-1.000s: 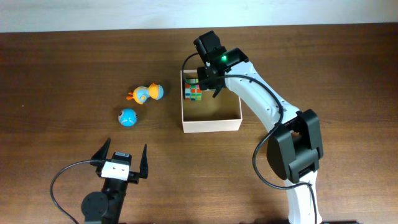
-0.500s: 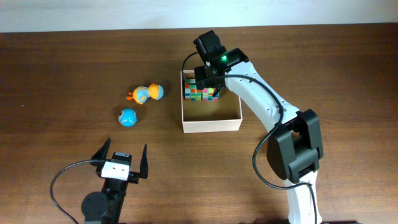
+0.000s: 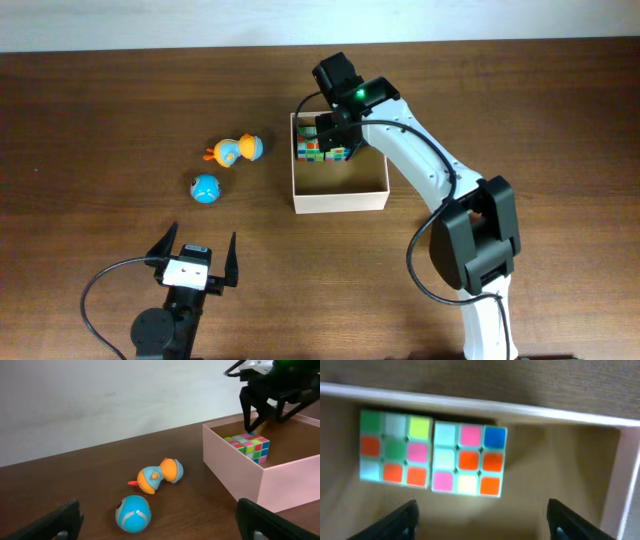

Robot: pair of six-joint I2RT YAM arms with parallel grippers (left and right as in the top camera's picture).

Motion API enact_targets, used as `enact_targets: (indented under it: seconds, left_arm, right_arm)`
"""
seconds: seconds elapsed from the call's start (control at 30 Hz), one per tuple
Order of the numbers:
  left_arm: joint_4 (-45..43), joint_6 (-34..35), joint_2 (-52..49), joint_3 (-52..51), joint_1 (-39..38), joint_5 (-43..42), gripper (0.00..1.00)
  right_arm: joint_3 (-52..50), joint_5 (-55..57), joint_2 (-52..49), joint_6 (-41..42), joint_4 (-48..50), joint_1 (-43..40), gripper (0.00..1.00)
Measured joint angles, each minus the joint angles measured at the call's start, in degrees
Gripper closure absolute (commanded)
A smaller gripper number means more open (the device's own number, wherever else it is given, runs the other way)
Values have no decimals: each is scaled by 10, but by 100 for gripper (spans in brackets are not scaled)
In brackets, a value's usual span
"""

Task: Pack container
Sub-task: 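Lower the cube into the box beside the first and release, then raise the right gripper and move it right over the yellow plush toy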

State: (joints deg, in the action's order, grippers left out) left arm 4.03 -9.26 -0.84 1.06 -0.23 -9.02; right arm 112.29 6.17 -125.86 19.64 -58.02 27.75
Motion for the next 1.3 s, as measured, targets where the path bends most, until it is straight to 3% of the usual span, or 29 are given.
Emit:
enact_targets:
  seconds: [0.3, 0.5, 0.83, 1.03, 1.3]
  left_arm:
    - [0, 0, 0, 0, 0, 0, 1]
    - [0, 0, 0, 0, 0, 0, 1]
    - [0, 0, 0, 0, 0, 0, 1]
    - [0, 0, 0, 0, 0, 0, 1]
    - [0, 0, 0, 0, 0, 0, 1]
  right_arm:
    - [0, 2, 140, 2, -63, -13, 11]
    - [9, 40, 252, 37, -168, -68, 9]
    - [-2, 68, 266, 83, -277, -178, 7]
    - [-104, 62, 266, 108, -241, -240, 7]
    - [-360, 21, 318, 124, -108, -262, 7]
